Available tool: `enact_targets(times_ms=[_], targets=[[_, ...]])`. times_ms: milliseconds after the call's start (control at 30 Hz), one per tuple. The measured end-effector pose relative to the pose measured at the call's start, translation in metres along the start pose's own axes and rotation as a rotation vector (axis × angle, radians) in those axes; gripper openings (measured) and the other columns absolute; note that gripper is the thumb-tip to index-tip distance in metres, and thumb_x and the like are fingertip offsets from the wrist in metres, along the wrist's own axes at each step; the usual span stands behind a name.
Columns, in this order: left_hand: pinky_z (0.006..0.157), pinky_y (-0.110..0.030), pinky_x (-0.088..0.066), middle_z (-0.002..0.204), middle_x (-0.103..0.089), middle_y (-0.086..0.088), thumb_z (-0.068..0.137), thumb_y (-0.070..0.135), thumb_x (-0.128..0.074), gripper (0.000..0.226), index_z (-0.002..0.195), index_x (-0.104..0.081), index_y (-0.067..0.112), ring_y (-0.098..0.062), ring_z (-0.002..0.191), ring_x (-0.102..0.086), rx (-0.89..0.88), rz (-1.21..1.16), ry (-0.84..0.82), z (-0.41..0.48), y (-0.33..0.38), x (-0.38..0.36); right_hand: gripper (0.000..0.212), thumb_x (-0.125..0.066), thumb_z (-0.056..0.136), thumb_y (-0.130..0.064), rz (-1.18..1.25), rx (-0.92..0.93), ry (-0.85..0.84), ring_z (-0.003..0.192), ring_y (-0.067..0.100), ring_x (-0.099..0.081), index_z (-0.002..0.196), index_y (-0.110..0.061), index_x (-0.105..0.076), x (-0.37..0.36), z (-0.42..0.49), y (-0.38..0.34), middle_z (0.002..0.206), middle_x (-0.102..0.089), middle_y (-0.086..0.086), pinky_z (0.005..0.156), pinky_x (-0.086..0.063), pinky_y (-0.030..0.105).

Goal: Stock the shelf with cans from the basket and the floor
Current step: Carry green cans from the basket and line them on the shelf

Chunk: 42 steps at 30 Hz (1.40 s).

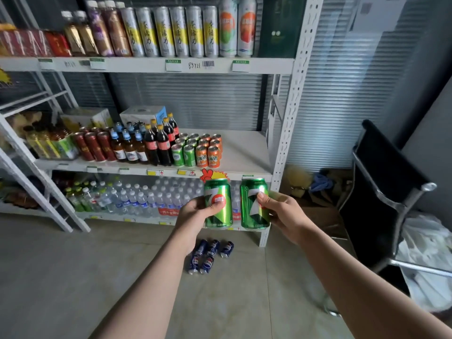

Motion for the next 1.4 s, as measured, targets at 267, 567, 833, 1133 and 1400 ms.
enact_targets(times_ms=[267,567,833,1133,1400], targets=[[0.098,-0.039,-0.043,0.099,-0.076,0.007,0.066,0.034,-0.084,0.040,0.101,-0.071,0.021,-0.016,0.103,-0.065,0.000,0.038,0.039,0.127,0.033,0.004,0.018,-0.061,0.093,-0.014,0.042,-0.009,-0.048,0.072,0.014,-0.055,0.105,-0.005,-0.072,0.003,0.137,-0.019,0.076,-0.055,0.003,0.070,-0.057,0.028],[0.074,-0.020,-0.044,0.102,-0.075,0.005,0.076,0.021,-0.080,0.035,0.109,-0.070,0.018,-0.010,0.097,-0.067,-0.020,0.083,-0.024,0.279,0.055,-0.006,0.016,-0.057,0.095,-0.010,0.092,-0.008,0.036,0.065,0.005,-0.059,0.100,-0.008,-0.072,0.023,0.270,-0.025,0.070,-0.063,-0.006,0.061,-0.053,0.018],[0.075,-0.022,-0.048,0.103,-0.074,0.004,0.079,0.012,-0.078,0.031,0.107,-0.068,0.021,-0.010,0.096,-0.068,0.025,0.123,-0.082,0.405,0.048,-0.027,0.031,-0.068,0.079,-0.020,0.105,0.038,0.133,0.082,0.021,-0.051,0.108,-0.009,-0.070,0.049,0.384,-0.026,0.087,-0.070,0.003,0.078,-0.042,0.032],[0.086,-0.032,-0.053,0.106,-0.074,0.004,0.074,0.011,-0.081,0.042,0.112,-0.066,0.023,-0.013,0.099,-0.069,-0.094,0.211,-0.116,0.510,0.000,-0.056,0.045,-0.076,0.078,-0.024,0.023,0.120,0.158,0.097,0.023,-0.066,0.121,-0.014,-0.068,0.103,0.475,0.004,0.110,-0.072,0.018,0.088,-0.051,0.035],[0.084,-0.030,-0.053,0.105,-0.074,0.009,0.056,0.036,-0.080,0.056,0.109,-0.065,0.029,-0.010,0.099,-0.069,-0.183,0.169,-0.129,0.564,-0.047,-0.083,0.046,-0.076,0.076,-0.021,0.002,0.147,0.110,0.112,0.040,-0.063,0.121,-0.018,-0.067,0.141,0.528,0.049,0.115,-0.069,0.022,0.103,-0.045,0.054]])
Point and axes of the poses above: each hand's wrist, its own z-axis towards the middle knuckle, its own x-axis out of the back of the hand, y = z × x, the point moved 8 cm from there along z, towards the middle knuckle
